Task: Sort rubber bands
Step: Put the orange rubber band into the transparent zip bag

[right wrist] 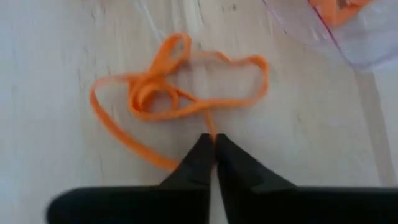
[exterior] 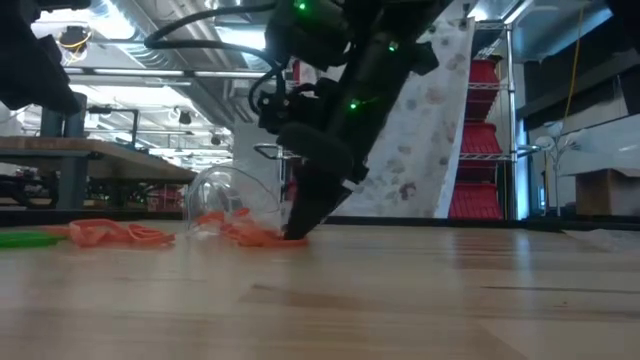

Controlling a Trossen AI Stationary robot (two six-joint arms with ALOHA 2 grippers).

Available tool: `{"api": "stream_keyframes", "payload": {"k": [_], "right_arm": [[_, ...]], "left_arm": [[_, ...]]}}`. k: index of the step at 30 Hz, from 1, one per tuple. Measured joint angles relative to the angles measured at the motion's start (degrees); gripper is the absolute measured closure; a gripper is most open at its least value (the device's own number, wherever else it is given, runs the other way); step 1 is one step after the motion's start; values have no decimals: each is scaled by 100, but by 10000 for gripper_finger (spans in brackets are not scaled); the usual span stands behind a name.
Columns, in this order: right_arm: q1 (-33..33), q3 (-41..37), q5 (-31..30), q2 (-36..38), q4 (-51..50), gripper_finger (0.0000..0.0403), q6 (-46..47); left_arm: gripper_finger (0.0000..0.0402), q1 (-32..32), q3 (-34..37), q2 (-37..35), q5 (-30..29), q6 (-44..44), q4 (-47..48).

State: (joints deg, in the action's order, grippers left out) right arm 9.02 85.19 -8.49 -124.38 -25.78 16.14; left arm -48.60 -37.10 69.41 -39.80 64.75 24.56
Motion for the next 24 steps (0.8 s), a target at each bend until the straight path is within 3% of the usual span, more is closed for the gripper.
{"api": "stream_keyframes", "payload": {"k": [10,20,24], "right_arm": [[322,-24,122,755,-1393,395,334],[366,-15,13,814,-351,398,381],[366,-29,-417,703,-516,392,485]], "left_arm": [[323,0,0,0,-57,147,-16],[323,0,0,0,-88,116,-160],[323,0,0,0,-88,123,-171]]}}
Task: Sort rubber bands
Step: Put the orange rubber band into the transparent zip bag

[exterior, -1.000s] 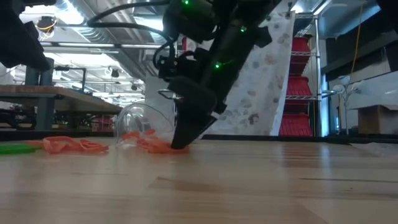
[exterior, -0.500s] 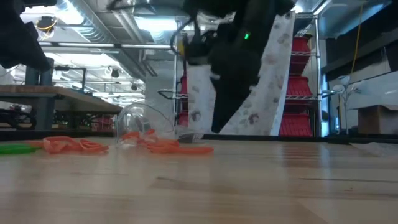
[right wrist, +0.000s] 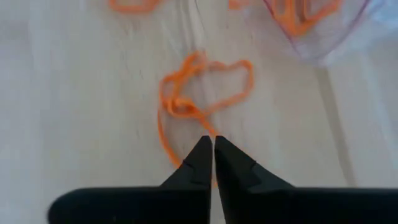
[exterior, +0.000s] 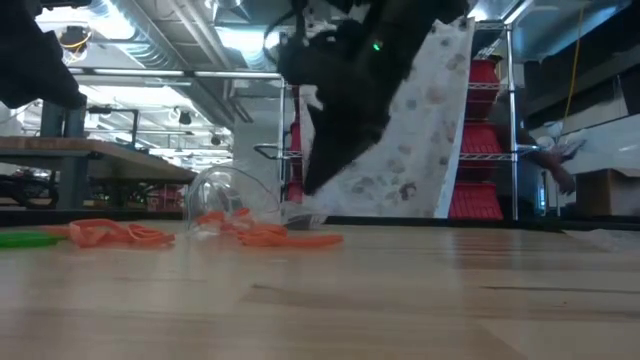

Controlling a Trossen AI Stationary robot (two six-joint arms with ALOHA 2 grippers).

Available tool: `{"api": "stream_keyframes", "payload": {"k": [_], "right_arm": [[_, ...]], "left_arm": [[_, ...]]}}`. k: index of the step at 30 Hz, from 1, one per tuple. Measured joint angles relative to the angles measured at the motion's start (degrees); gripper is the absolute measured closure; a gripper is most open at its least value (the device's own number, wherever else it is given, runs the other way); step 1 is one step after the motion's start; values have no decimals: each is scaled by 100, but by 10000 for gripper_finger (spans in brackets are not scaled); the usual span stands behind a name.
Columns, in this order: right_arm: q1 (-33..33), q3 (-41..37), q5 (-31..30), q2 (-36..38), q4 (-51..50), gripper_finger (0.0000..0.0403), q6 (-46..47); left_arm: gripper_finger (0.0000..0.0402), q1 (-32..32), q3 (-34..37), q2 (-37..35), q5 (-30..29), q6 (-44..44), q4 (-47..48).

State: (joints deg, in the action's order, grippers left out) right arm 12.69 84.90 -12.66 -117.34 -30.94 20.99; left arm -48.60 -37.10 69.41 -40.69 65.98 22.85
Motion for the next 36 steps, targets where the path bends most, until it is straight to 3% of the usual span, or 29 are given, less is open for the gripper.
{"api": "stream_keyframes", "payload": {"k": [6,12,15,21,28,36], "right_arm": [[2,-366,-33,-162,387,331,-347],[-42,-535,-453,-194,636,277,-497],[-120,-651,-115,-219,907,273,-628],[-204,-728,227,-344,1061,297,-635],[-211,-723,343,-381,1019,393,-359],[-128,-767,325,78,152,400,-337]], "left_arm": [[323,0,0,0,-2,-27,0],[323,0,0,2,-2,4,-17],[323,2,0,2,-2,-23,-37],[323,117,0,1,-22,-63,-149],[323,146,0,0,-22,-46,-125],[323,146,0,0,-22,-42,-105]]}}
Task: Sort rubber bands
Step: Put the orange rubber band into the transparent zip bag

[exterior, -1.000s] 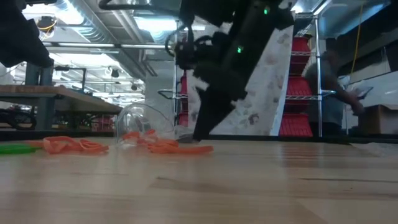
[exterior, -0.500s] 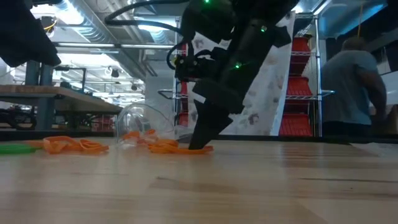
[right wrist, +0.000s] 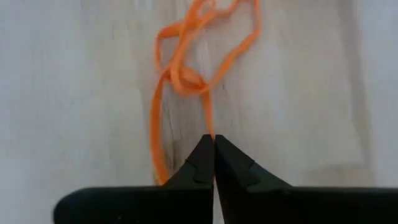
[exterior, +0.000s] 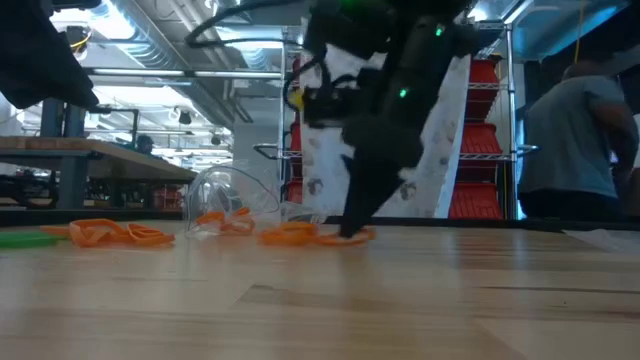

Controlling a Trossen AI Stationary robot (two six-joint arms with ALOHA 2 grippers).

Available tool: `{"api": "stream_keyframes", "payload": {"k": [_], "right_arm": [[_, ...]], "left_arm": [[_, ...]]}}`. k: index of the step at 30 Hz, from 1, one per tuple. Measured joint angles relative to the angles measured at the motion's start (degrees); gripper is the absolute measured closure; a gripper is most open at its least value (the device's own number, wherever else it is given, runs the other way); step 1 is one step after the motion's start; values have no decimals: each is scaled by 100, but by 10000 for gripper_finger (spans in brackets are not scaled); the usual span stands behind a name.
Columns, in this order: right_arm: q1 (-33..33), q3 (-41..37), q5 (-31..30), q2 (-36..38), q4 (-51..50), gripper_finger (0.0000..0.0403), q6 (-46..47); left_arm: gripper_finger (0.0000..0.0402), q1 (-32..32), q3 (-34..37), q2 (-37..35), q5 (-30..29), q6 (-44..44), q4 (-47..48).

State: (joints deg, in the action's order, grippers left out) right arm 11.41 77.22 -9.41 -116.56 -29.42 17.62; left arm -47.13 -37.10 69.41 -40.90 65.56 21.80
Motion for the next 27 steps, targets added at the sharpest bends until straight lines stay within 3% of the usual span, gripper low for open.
{"api": "stream_keyframes", "payload": {"k": [8,16,27], "right_arm": [[58,58,216,539,-646,402,9],[63,62,490,659,-54,402,50],[2,75,-812,417,1762,403,172]], "left_arm": [[323,0,0,0,2,2,0],[323,0,0,0,2,2,-22],[323,42,0,0,-22,-103,-18]]}}
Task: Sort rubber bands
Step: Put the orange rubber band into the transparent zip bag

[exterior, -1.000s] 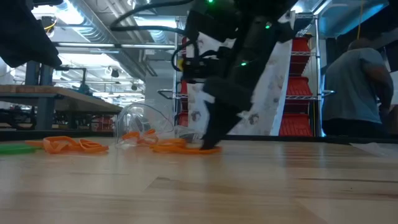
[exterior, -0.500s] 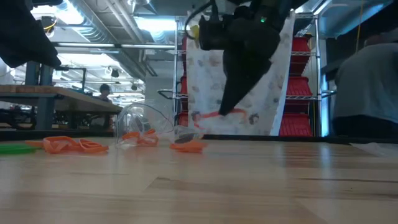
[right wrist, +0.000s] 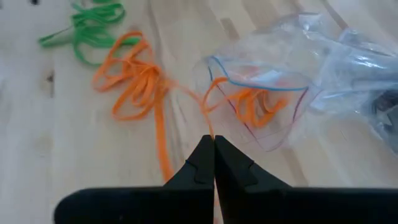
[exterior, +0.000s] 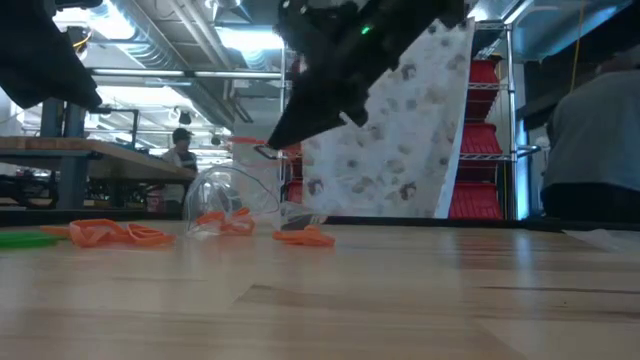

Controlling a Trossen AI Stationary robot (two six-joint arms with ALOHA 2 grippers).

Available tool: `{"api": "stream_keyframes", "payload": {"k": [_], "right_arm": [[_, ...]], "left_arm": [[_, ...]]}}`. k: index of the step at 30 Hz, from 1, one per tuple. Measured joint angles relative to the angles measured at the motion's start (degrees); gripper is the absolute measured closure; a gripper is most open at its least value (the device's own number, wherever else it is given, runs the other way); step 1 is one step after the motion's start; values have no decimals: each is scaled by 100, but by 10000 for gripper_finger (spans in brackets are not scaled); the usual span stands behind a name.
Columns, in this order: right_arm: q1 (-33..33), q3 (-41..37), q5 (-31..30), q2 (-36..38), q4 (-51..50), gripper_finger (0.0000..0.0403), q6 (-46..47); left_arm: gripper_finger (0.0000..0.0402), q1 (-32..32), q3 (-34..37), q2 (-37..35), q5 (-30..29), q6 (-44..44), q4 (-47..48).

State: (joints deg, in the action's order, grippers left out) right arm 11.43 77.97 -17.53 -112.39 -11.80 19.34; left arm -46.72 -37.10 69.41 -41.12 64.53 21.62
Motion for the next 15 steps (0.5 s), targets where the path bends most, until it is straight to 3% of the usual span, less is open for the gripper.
{"api": "stream_keyframes", "payload": {"k": [8,15], "right_arm": [[-227,-2,-466,-349,297,403,439],[-408,-11,-244,-575,752,403,661]], "left_arm": [[323,0,0,2,-2,0,-2],[323,2,0,2,-23,0,-4]]}}
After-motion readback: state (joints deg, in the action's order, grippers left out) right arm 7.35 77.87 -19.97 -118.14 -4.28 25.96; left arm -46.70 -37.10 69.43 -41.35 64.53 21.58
